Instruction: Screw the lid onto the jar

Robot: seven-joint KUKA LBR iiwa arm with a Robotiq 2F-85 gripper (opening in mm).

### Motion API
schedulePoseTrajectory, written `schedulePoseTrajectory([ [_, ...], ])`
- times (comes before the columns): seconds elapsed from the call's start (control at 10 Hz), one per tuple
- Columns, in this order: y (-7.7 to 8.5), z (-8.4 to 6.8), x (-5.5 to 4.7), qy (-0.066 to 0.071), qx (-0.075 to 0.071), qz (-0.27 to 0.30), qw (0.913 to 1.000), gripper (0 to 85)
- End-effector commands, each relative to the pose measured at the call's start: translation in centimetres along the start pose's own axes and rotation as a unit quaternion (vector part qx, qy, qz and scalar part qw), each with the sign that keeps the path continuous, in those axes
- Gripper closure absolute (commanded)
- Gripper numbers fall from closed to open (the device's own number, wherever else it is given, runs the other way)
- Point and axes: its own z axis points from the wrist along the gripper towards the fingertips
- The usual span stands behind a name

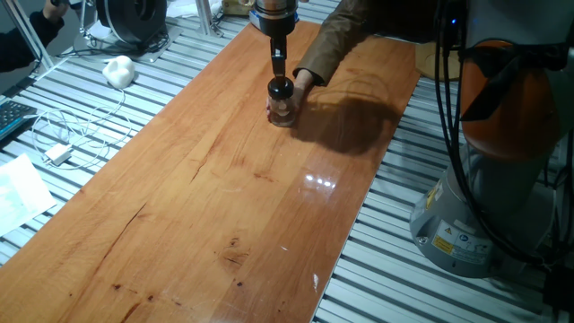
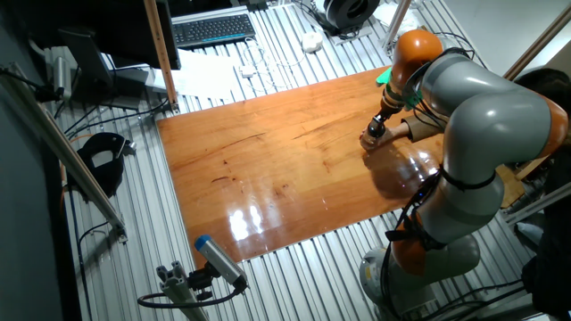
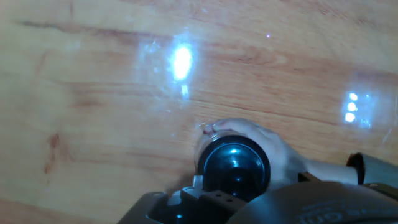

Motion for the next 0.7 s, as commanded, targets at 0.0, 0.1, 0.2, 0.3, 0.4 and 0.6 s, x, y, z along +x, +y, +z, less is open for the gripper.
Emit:
schedulePoseTrajectory([
  [0.0,0.02,0.02,-0.01,0.001,0.000,0.000,1.0000,51.0],
  [0.1,0.15,0.11,-0.04,0.001,-0.001,0.000,1.0000,51.0],
  [0.2,0.26,0.19,-0.08,0.000,-0.003,0.000,1.0000,51.0],
  [0.3,0.24,0.23,-0.09,0.000,-0.007,0.000,1.0000,51.0],
  [0.4,0.18,0.29,-0.11,0.000,-0.012,0.000,0.9999,68.0],
  [0.6,0.10,0.39,-0.18,0.008,-0.026,0.000,0.9996,85.0],
])
